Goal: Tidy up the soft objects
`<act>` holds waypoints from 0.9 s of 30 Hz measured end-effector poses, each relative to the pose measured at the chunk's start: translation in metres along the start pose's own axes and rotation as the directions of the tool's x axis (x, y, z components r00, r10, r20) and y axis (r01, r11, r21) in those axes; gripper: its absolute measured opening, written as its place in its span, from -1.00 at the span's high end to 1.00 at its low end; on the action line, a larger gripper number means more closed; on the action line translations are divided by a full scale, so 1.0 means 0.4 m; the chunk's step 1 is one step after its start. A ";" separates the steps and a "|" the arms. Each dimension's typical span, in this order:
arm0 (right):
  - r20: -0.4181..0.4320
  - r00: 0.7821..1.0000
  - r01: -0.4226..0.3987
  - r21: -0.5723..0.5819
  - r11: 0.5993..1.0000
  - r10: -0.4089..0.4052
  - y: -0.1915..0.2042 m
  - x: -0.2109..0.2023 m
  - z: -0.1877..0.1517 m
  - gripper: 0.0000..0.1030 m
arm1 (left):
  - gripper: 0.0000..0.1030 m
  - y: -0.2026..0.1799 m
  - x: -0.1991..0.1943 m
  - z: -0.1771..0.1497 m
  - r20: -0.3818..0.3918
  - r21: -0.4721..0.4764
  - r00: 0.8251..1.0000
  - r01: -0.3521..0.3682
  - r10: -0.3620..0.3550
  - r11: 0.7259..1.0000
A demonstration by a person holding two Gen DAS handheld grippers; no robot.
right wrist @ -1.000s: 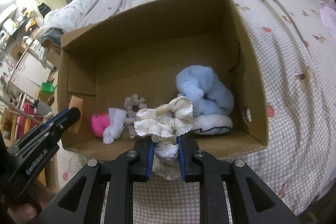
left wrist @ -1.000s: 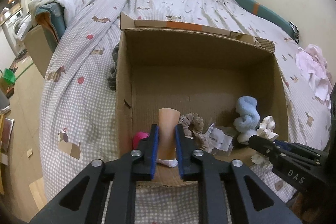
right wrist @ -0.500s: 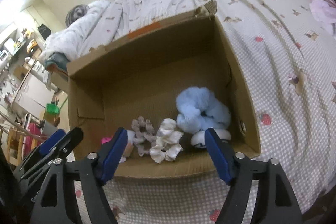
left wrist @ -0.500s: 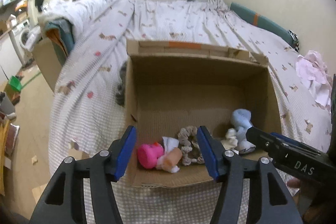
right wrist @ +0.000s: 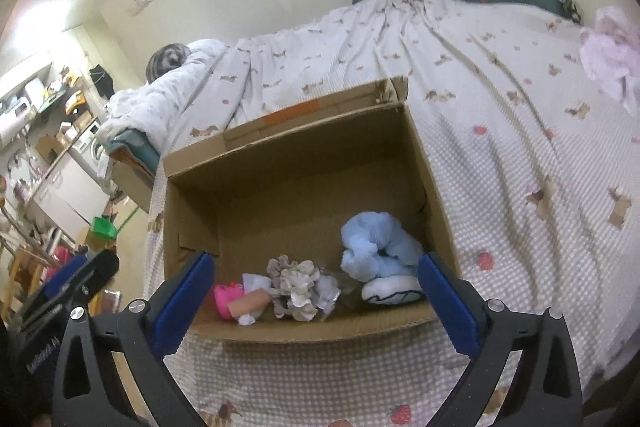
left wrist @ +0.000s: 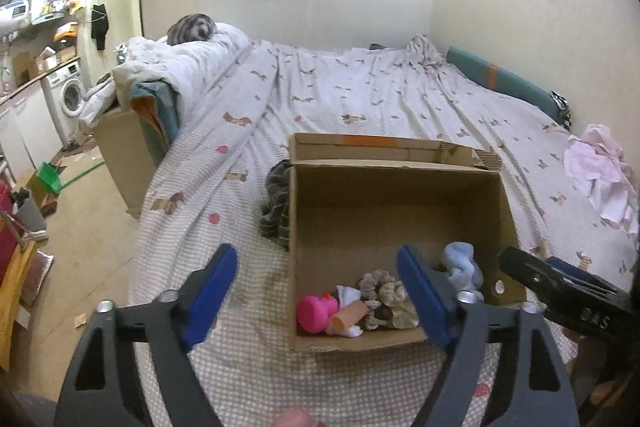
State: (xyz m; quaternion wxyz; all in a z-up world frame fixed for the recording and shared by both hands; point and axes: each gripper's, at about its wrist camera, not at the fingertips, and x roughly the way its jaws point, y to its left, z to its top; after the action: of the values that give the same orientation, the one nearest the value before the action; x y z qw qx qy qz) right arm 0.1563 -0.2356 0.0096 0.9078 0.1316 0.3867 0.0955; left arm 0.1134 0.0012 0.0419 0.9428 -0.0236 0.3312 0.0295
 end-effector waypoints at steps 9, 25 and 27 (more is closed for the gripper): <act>0.035 0.999 0.007 -0.093 0.996 -0.004 0.010 -0.089 -0.030 -1.00 | -0.96 0.033 -0.052 -0.053 -0.038 -0.033 0.999 0.003 -0.004 0.999; 0.010 0.999 0.050 -0.169 0.984 -0.049 0.020 -0.102 -0.098 -1.00 | -0.98 0.021 -0.086 -0.114 -0.064 -0.003 0.997 0.033 -0.033 0.999; 0.010 0.999 0.051 -0.165 0.985 -0.050 0.019 -0.102 -0.100 -1.00 | -0.98 0.014 -0.084 -0.116 -0.061 0.007 0.998 0.030 -0.029 1.000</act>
State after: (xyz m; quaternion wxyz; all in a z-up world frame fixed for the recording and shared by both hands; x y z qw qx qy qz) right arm 0.0987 -0.2330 0.0130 0.9187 0.0464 0.3782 0.1039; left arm 0.0579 0.0026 0.0269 0.9327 -0.0256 0.3596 0.0136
